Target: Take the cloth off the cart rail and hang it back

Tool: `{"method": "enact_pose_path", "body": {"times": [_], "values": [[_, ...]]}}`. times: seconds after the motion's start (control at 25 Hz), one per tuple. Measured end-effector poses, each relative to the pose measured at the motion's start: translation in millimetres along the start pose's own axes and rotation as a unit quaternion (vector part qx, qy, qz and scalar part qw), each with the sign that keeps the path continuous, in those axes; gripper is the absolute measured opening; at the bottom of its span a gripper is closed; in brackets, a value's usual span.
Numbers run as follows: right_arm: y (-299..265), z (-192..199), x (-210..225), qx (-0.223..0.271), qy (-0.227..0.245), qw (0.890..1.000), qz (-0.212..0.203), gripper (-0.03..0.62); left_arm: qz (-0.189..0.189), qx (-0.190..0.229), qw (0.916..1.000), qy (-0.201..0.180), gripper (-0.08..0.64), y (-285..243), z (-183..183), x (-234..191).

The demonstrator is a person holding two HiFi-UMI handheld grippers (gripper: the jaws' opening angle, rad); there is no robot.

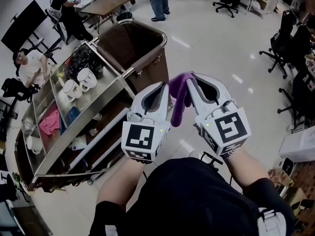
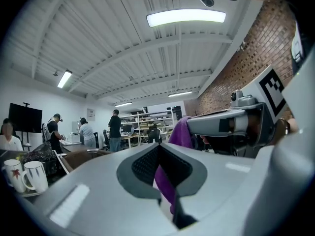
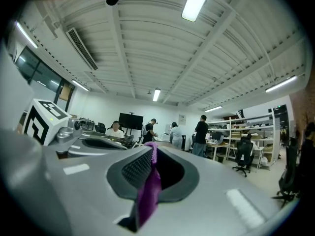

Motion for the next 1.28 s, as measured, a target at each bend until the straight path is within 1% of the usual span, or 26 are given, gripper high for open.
{"method": "enact_pose_path", "body": {"times": [0.12,0.2,0.24,0.32,0.44,0.56,0.64,0.68,0.84,0.96,1.08,1.2,1.28], "values": [[0.2,6.8,29.1,-0.003,-0.004,1.0,-0.018,0.014,-0.02,-0.001,0.9998,0.0,-0.002,-24.5,-0.2,9.5],[4.0,11.7,49.3,-0.031,-0.017,0.999,-0.028,0.014,-0.031,-0.003,0.9995,-0.001,-0.002,-43.0,-1.3,18.6],[3.8,13.2,59.1,-0.028,-0.018,0.999,-0.033,0.014,-0.036,-0.004,0.9993,-0.001,-0.002,-51.1,-0.6,22.6],[0.3,14.8,77.0,0.002,-0.01,0.999,-0.042,0.014,-0.046,-0.006,0.9989,-0.002,-0.002,-65.1,1.7,28.0],[1.5,21.9,94.1,-0.03,-0.023,0.998,-0.055,0.014,-0.062,-0.006,0.9981,-0.001,-0.002,-81.7,2.7,33.5],[2.9,25.9,107.1,-0.044,-0.032,0.996,-0.07,0.014,-0.076,-0.009,0.997,-0.001,-0.002,-92.2,4.0,39.6],[0.3,23.8,114.4,-0.029,-0.031,0.996,-0.075,0.014,-0.082,-0.01,0.9966,-0.003,-0.002,-97.4,2.6,41.1],[-2.1,21.6,117.9,-0.021,-0.031,0.996,-0.078,0.014,-0.084,-0.01,0.9964,-0.004,-0.002,-99.9,0.1,40.5],[-12.8,21.6,131.6,-0.044,-0.041,0.995,-0.086,0.014,-0.094,-0.005,0.9956,-0.006,-0.002,-114.9,-9.1,34.0],[-23.8,24.4,141.4,-0.041,-0.04,0.994,-0.09,0.014,-0.098,-0.004,0.9951,-0.006,-0.002,-127.4,-8.6,27.3],[-39.6,26.7,150.7,-0.017,-0.031,0.995,-0.09,0.014,-0.099,0.001,0.9951,-0.005,-0.002,-139.2,-5.9,17.6],[-56.4,34.7,155.4,-0.04,-0.032,0.994,-0.096,0.014,-0.104,0.006,0.9946,-0.003,-0.002,-152.2,-1.9,2.1],[-71.5,36.3,163.3,-0.032,-0.028,0.994,-0.096,0.014,-0.107,0.009,0.9942,-0.002,-0.002,-164.4,-1.6,-9.3]]}}
Point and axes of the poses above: the fingertips, and each gripper's own axes: y backward along the fingers, x to its right, z out of its underside, the point moved 5 cm from there along y, backward along the fingers, and after that the axes turned 6 degrees about y, right-handed, at the moved point
